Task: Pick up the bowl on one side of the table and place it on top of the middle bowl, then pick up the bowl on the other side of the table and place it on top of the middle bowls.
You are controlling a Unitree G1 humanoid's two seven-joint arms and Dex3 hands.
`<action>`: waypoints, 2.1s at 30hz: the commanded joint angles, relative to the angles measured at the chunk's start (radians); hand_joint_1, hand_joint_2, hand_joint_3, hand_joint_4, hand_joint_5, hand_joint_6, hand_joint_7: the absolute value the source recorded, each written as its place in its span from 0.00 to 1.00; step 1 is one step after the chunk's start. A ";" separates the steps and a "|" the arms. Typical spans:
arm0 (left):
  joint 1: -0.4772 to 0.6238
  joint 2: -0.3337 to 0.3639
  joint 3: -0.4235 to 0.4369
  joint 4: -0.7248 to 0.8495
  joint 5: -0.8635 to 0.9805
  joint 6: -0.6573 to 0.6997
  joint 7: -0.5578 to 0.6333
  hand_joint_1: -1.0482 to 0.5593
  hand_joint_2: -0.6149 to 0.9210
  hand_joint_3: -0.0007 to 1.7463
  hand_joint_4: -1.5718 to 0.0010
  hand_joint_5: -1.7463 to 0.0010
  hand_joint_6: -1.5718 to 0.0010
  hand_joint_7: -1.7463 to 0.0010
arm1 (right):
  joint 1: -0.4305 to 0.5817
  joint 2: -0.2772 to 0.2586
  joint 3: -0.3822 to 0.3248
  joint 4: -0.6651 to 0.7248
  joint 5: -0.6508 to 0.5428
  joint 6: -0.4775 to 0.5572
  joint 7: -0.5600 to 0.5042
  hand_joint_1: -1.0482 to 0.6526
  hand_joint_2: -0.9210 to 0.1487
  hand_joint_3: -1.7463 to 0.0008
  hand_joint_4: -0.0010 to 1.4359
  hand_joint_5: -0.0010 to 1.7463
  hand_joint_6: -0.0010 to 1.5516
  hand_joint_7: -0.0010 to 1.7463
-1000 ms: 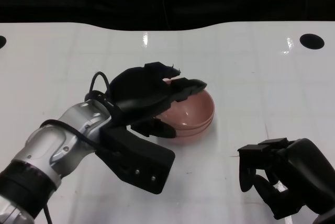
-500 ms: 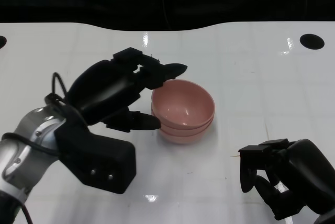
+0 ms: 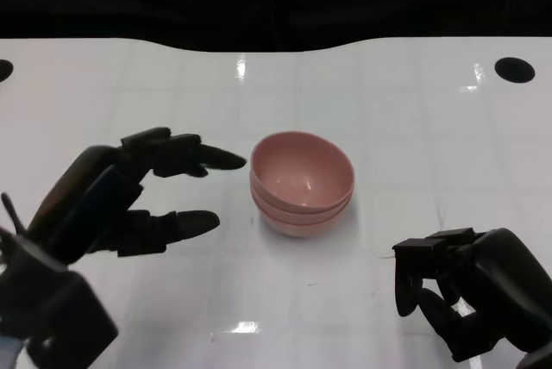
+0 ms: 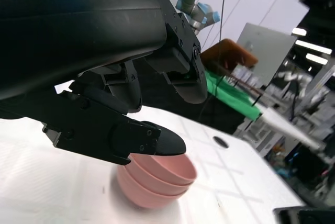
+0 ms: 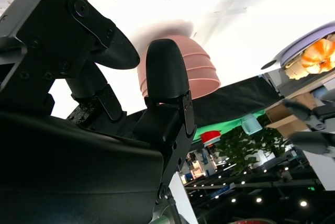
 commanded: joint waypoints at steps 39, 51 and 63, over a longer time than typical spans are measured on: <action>0.268 -0.069 0.142 -0.231 -0.318 0.450 -0.322 0.59 0.73 0.72 0.45 0.02 0.50 0.16 | -0.026 -0.023 -0.004 0.029 0.028 -0.001 0.040 0.57 0.70 0.11 0.66 1.00 0.54 0.87; 0.282 -0.072 0.129 -0.271 -0.222 0.467 -0.309 0.59 0.68 0.79 0.45 0.00 0.49 0.11 | -0.002 -0.024 -0.009 0.025 0.034 -0.010 0.036 0.58 0.70 0.10 0.66 1.00 0.54 0.87; 0.284 -0.069 0.137 -0.267 -0.212 0.461 -0.308 0.59 0.70 0.78 0.46 0.00 0.50 0.12 | 0.016 -0.012 -0.007 0.001 0.035 0.013 0.043 0.58 0.70 0.09 0.67 1.00 0.55 0.86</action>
